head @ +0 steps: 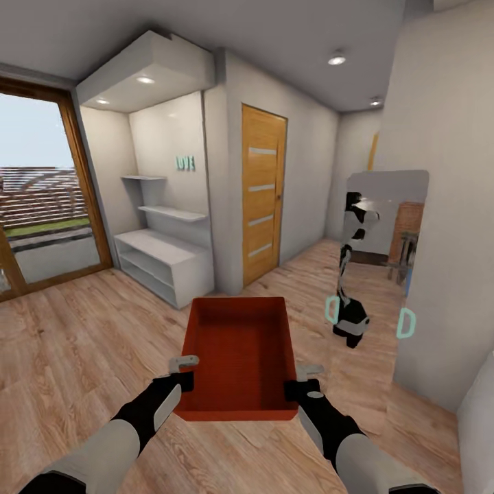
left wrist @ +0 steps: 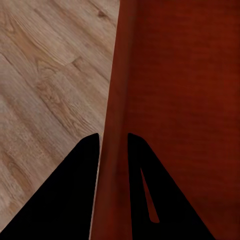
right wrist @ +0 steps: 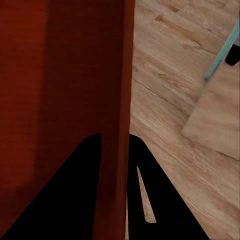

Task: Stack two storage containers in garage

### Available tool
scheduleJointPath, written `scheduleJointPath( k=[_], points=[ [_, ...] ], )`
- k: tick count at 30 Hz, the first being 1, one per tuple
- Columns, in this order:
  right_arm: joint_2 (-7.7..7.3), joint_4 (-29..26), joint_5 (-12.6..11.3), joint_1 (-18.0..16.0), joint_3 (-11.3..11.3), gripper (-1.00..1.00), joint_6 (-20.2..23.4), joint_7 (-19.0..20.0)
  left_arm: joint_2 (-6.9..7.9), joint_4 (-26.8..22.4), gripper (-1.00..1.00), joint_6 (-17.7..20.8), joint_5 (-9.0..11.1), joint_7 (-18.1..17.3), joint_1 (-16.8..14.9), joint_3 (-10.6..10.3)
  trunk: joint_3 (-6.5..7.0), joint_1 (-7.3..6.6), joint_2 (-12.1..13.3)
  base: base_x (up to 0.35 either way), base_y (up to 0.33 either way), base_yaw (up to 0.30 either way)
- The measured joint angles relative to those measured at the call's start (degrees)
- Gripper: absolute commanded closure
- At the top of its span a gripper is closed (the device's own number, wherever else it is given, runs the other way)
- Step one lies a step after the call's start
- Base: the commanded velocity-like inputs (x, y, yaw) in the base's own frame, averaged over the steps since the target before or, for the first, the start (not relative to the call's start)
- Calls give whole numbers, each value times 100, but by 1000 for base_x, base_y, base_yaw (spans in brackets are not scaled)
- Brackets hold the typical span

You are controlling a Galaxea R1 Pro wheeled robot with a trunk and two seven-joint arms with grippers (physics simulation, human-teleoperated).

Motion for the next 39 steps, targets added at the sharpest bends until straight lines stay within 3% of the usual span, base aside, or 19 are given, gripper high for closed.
scheduleJointPath(
  k=[11,39],
  points=[
    [12,2,-8,1,14,100,-37,-35,19,15,100,-65,45,-26,0,-50,1,0,0,322,0,229],
    [14,6,-30,4,27,100,-48,-47,17,32,100,-66,17,-54,-3,-20,0,0,0,322,0,5]
  ],
)
